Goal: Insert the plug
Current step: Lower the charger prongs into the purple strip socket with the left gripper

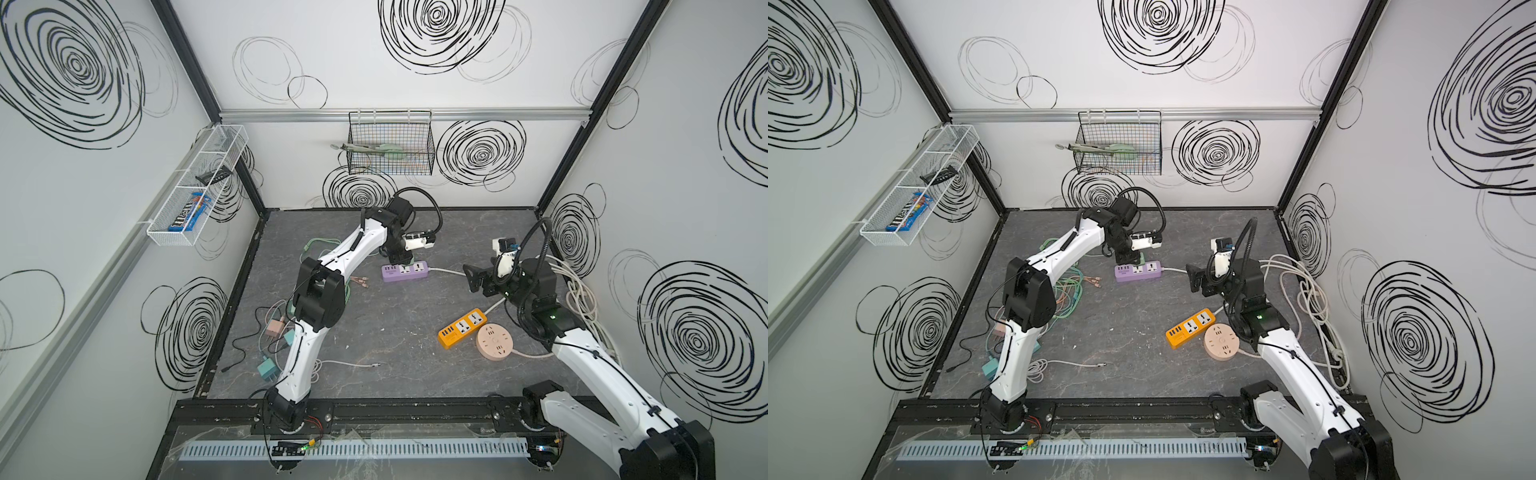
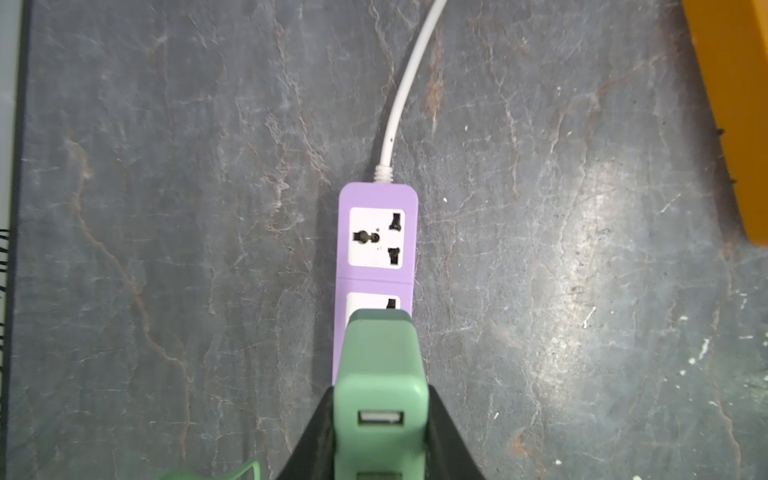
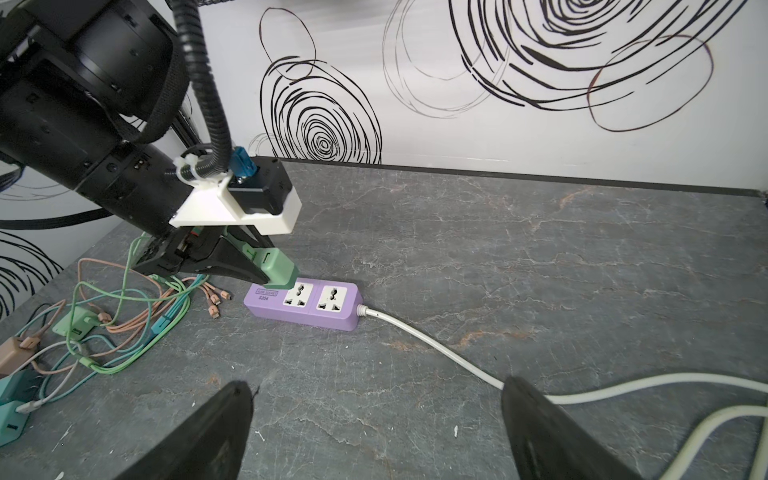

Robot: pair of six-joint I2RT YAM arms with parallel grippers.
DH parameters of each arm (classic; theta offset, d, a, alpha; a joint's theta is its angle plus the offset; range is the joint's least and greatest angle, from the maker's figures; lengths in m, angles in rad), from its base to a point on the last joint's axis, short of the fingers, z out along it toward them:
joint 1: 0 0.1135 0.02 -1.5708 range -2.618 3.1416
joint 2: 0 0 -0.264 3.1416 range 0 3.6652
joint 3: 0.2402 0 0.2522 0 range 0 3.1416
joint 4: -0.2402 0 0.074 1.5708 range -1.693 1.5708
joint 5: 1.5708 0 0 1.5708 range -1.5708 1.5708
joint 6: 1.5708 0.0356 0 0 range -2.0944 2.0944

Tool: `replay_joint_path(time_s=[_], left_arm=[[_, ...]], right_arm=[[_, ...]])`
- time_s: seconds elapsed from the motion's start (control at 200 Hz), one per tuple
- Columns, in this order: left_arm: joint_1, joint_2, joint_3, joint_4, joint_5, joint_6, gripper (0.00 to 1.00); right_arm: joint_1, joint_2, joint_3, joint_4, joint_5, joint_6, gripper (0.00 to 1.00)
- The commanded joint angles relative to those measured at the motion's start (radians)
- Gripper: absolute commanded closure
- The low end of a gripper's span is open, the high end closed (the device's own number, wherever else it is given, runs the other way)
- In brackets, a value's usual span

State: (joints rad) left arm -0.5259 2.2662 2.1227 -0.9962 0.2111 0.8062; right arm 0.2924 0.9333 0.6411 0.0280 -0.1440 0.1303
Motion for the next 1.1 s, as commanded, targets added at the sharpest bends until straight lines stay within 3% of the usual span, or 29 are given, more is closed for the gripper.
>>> replay_joint_path(time_s=[0.0, 0.32, 0.495, 1.096], left_arm=[[-0.018, 0.019, 0.028, -0.025, -0.025, 0.029, 1.00], [-0.025, 0.046, 0.040, -0.088, -0.011, 0.040, 1.00], [-0.017, 0.046, 0.002, -0.035, -0.074, 0.025, 1.00], [-0.010, 0.052, 0.010, 0.004, -0.041, 0.033, 1.00]], right_arm=[[-0.003, 0.008, 0.009, -0.011, -0.002, -0.011, 0.03], [-0.003, 0.016, 0.004, -0.006, -0.005, -0.006, 0.03], [-0.003, 0.019, 0.008, -0.006, -0.012, -0.003, 0.03], [-0.003, 0.025, -0.003, 0.004, -0.015, 0.002, 0.03]])
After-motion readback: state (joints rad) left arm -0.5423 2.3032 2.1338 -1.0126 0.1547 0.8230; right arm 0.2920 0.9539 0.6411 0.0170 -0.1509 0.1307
